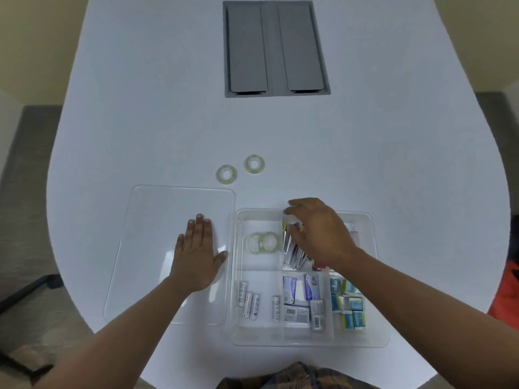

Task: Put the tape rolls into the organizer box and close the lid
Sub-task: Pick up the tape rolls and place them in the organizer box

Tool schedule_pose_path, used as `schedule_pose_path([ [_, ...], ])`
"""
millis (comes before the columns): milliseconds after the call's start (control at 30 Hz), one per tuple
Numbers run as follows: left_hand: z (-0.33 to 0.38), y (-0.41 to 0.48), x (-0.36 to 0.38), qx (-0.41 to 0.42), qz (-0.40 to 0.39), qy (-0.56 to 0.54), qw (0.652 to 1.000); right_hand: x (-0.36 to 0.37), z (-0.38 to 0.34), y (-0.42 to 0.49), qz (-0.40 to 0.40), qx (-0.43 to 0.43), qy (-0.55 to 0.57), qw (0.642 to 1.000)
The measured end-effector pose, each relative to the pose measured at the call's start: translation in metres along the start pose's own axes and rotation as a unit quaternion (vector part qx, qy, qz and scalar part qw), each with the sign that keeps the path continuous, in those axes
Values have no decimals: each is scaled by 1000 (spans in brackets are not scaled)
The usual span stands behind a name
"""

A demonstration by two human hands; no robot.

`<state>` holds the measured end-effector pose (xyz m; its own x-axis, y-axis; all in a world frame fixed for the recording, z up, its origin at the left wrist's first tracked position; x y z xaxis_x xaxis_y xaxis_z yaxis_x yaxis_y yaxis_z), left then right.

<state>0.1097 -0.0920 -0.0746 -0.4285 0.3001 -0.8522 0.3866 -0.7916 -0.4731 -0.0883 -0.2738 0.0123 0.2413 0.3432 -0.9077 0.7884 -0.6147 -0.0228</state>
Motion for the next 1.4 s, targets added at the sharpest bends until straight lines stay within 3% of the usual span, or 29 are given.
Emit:
schedule_pose_path([
  [100,6,1,-8,-23,27,14,999,5,23,-10,-42,14,-28,999],
  [200,8,7,-23,-43,66,-11,997,13,33,-19,-70,-29,-59,995],
  [400,15,44,-72,6,152,-95,984,21,47,-13,-30,31,72,997],
  [600,37,101,-104,18,146,-146,978,28,48,-16,-1,16,62,998],
  [900,38,130,-102,-39,111,-95,989,29,50,-18,6,9,59,998],
  [1100,50,113,-125,-10,145,-165,976,28,48,-18,7,-3,45,999],
  [1267,75,49,-124,7,226,-324,919,27,46,-18,9,-4,50,999],
  [1400,89,4,-101,59,240,-276,929,27,46,-16,10,5,54,998],
])
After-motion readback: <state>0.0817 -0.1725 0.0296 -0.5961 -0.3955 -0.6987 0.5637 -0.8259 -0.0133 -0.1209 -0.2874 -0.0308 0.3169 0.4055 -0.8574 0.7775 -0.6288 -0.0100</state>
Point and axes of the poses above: each hand's wrist, its own y-axis towards the middle knuckle, its own x-axis out of the palm, z = x × y, the point moved 4 cm from there along y, towards the middle knuckle, and after that the axes turned 3 degrees about -y, right-handed, at the moved point
